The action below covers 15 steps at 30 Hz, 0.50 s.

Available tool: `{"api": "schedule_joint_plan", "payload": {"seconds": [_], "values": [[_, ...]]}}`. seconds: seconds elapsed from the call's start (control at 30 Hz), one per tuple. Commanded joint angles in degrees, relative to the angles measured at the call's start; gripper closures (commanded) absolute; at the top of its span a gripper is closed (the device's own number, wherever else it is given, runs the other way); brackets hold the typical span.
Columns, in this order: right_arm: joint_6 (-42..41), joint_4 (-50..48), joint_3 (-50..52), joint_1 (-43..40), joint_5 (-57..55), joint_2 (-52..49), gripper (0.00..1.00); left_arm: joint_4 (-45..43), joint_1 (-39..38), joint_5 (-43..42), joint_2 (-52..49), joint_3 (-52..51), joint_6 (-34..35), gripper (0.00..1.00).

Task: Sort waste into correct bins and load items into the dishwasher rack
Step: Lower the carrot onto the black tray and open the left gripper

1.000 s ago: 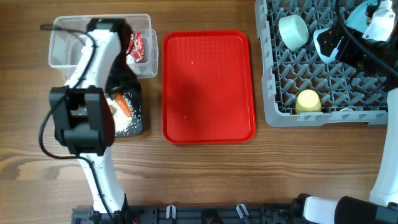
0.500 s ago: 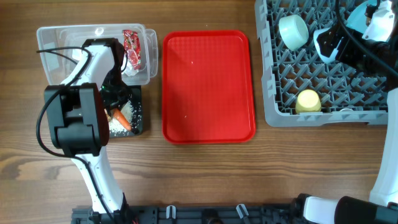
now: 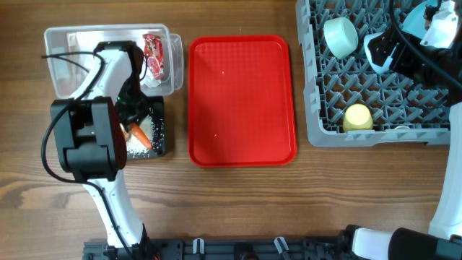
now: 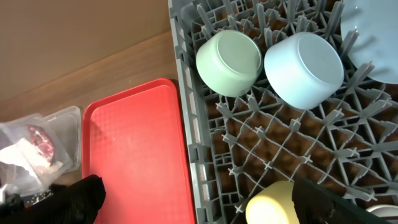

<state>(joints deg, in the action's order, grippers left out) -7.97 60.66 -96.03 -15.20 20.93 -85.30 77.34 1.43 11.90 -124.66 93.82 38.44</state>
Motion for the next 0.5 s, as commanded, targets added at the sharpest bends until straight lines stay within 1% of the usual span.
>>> {"api": "schedule_joint_plan", "payload": {"seconds": [0.0,0.17,0.4,0.47], "values": [[-1.0,-0.1,0.0,0.0,-0.4,-0.7,0.00,0.9,0.3,-0.1,2.4,5.7,-0.7,0.89],[-1.0,-0.1,0.0,0.0,-0.4,-0.7,0.00,2.1,0.3,0.1,4.2,9.7,-0.7,0.90],[-1.0,0.0,0.0,0.0,-0.4,-0.7,0.00,3.5,0.9,2.1,7.5,10.0,-0.2,0.90],[-1.0,0.0,0.0,0.0,-0.4,-0.7,0.00,4.3,1.5,2.1,8.2,10.0,1.4,0.91]]}}
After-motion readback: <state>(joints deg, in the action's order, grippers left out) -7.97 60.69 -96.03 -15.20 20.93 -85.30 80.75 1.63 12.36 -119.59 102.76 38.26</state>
